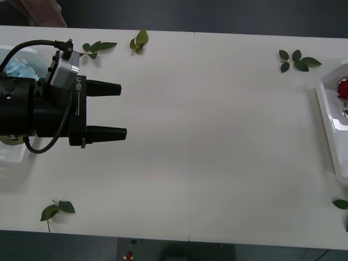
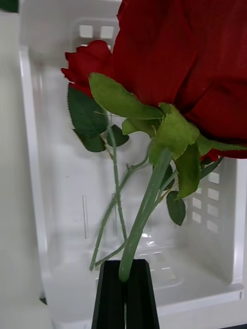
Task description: Put the red flowers into the right box and the blue flowers into the left box
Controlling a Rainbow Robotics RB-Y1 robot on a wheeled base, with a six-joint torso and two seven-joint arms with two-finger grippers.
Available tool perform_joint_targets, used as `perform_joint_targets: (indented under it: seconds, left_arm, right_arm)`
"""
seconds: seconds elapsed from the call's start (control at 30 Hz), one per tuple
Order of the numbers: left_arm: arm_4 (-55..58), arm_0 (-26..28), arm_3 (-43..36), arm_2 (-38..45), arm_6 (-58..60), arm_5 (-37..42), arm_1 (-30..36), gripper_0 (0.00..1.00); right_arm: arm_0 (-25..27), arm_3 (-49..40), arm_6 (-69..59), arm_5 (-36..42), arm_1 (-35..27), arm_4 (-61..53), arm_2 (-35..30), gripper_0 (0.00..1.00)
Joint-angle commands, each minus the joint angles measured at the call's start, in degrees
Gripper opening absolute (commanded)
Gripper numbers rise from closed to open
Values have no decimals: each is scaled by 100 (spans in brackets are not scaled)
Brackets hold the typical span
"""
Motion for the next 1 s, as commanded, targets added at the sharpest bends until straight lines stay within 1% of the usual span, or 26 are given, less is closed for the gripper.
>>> perform_joint_targets:
  seconds: [0.03, 0.23, 0.5, 0.63, 0.7, 0.77, 0.8, 0.83, 0.87, 0.9, 0.93, 1.0]
  left_arm:
    - [49, 14, -139, 36, -205, -4, 101, 100]
    - [49, 14, -139, 36, -205, -4, 101, 100]
    - [49, 14, -139, 36, -205, -4, 101, 100]
    - [49, 14, -139, 36, -205, -4, 101, 100]
    - [49, 14, -139, 36, -205, -4, 101, 100]
    - [49, 14, -139, 36, -205, -4, 101, 100]
    - [49, 14, -139, 36, -205, -4, 101, 100]
    - [49, 14, -139, 36, -205, -4, 101, 100]
    - [49, 14, -139, 36, -205, -4, 101, 100]
    - [49, 14, -139, 36, -205, -4, 101, 100]
    - [49, 14, -139, 36, -205, -4, 101, 100]
    - [49, 14, -139, 36, -205, -4, 101, 100]
  right_arm:
    - [54, 321, 358, -440, -286, -56, -71, 0]
    - [265, 857, 402, -1319, -321, -197, 34, 0]
    - [362, 1807, 402, -2567, -383, -513, 702, 0]
    - [371, 2097, 410, -3033, -383, -715, 1001, 0]
    - [397, 2141, 410, -3218, -374, -733, 1106, 3]
    - [459, 2141, 410, -3341, -374, -777, 1177, 8]
    - [485, 2141, 410, -3411, -383, -821, 1221, 14]
    - [512, 2141, 410, -3455, -374, -847, 1238, 24]
    - [538, 2141, 419, -3508, -374, -918, 1247, 41]
    - [564, 2141, 437, -3534, -374, -970, 1247, 54]
    - [564, 2141, 454, -3534, -374, -1023, 1247, 71]
    - [573, 2141, 525, -3525, -383, -1111, 1247, 92]
